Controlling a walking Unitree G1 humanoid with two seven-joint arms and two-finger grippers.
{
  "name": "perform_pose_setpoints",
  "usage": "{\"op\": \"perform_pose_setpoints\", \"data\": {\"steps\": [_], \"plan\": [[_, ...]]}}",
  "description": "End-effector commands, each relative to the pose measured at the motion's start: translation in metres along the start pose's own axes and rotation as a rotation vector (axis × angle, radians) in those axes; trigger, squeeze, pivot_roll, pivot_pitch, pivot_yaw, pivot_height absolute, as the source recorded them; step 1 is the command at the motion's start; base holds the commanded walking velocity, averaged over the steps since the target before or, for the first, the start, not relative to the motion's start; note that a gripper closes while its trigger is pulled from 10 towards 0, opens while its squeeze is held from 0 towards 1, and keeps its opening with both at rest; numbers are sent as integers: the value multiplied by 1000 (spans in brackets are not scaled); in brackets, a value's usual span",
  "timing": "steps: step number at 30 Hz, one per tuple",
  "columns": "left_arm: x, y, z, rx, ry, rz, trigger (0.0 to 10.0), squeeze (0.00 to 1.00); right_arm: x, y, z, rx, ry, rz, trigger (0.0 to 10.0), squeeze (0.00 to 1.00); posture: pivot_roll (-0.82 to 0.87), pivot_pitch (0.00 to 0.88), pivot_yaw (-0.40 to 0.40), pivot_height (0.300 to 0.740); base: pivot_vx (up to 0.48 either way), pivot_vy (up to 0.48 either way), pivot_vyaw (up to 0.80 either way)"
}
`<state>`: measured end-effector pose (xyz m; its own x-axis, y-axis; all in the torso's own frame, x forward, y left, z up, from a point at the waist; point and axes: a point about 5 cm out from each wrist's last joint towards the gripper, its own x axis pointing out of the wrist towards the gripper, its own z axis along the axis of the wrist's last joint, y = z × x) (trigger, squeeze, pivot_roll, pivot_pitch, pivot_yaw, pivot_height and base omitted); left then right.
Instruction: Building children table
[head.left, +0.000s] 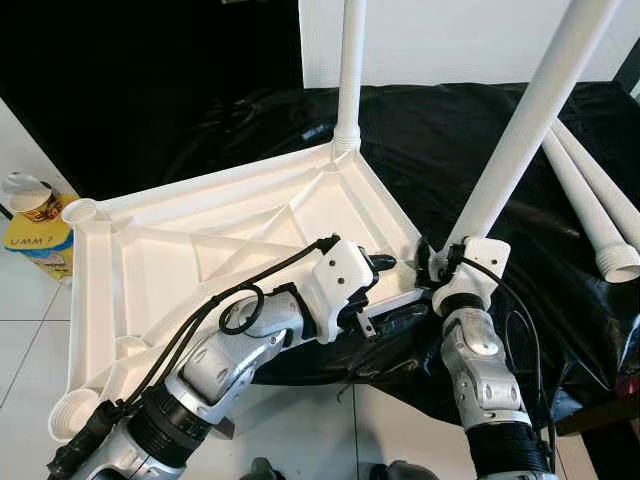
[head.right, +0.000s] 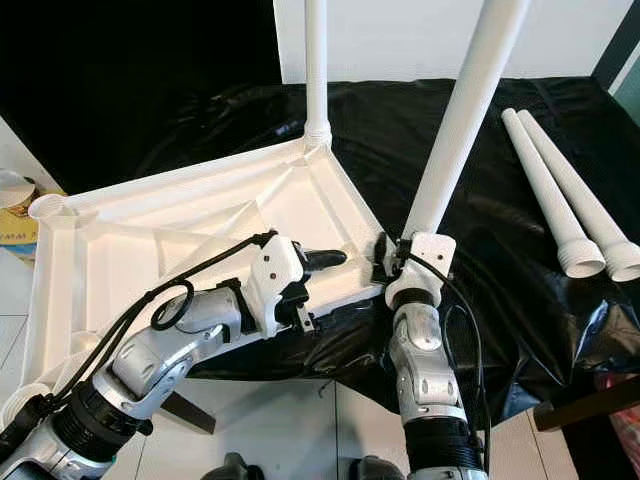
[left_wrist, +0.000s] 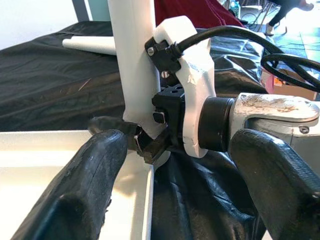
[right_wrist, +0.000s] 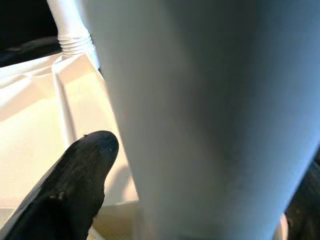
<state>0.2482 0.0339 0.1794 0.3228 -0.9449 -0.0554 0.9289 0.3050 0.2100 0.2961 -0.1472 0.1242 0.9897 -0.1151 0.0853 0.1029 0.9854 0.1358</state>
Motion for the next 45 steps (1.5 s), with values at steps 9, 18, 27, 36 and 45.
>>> {"op": "perform_pose_setpoints", "data": {"steps": [9,18,27,36,45], "plan": [[2,-4,-2,11,16,-76,10000,0,2,-30,9,-84,-21,258,10000,0,3,88,25,740,0,0,0],[7,-4,-7,46,39,-62,10000,0,15,-41,22,-242,-34,508,10000,0,-7,79,33,740,0,0,0],[10,-2,-7,89,51,-47,10000,0,27,-36,18,-297,20,661,5373,0,2,62,30,740,0,0,0],[11,-3,-8,99,52,-48,10000,0,24,-46,5,-292,71,667,0,0,7,55,28,740,0,0,0],[12,-4,-9,104,57,-49,10000,0,18,-50,-8,-273,127,589,10000,0,3,49,27,740,0,0,0]]}}
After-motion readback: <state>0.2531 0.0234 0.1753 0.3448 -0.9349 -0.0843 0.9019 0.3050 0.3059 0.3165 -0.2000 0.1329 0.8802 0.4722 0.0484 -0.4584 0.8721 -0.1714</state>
